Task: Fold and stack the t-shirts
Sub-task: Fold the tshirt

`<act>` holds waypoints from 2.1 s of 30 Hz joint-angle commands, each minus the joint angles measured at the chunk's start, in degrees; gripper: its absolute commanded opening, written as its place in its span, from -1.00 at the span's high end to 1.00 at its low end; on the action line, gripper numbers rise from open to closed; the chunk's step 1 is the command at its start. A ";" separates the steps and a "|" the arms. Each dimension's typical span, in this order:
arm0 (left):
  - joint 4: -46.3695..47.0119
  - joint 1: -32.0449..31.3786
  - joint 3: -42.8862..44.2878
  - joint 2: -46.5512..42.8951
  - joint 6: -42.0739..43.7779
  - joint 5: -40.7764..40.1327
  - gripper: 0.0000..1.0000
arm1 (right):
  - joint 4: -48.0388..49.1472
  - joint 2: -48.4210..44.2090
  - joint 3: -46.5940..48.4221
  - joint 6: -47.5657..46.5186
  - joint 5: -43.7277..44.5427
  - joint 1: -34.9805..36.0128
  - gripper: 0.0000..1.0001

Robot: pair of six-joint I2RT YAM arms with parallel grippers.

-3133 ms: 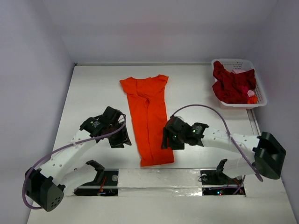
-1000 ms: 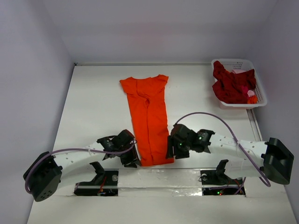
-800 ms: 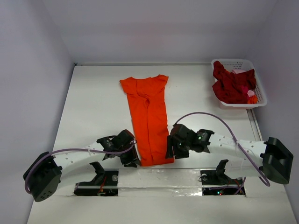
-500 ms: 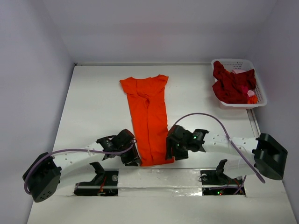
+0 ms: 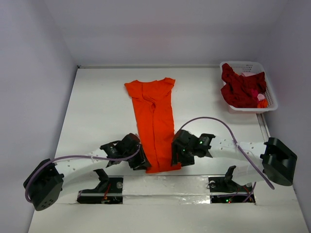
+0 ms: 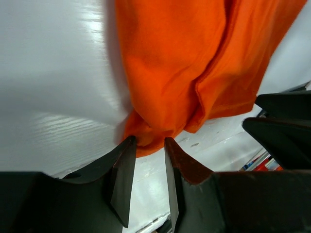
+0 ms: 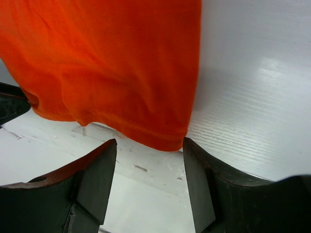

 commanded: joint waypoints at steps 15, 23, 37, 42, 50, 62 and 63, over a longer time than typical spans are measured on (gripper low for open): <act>-5.20 -0.21 0.77 2.10 2.44 -2.16 0.47 | 0.12 -0.25 2.71 1.44 1.88 0.46 -0.24; -12.17 -0.21 2.54 -1.51 3.59 -5.15 0.46 | 0.30 -0.42 2.54 1.70 1.80 0.46 -0.25; -0.93 -0.21 -1.77 0.42 1.48 -3.05 0.45 | 0.30 -0.78 2.36 1.87 1.62 0.46 -0.25; 2.05 -0.21 -2.65 3.41 2.01 -1.64 0.44 | 0.56 -0.69 2.27 1.87 1.45 0.46 -0.26; 3.39 -0.21 -3.35 3.50 1.39 -1.11 0.53 | 0.30 -0.42 2.63 1.61 1.62 0.46 -0.26; -2.59 -0.21 -1.16 1.74 1.83 -2.78 1.00 | 1.44 0.63 2.80 1.26 1.62 0.46 -0.25; -2.59 -0.21 -1.07 1.91 1.74 -2.69 1.00 | 1.79 0.89 2.63 1.26 1.53 0.46 -0.25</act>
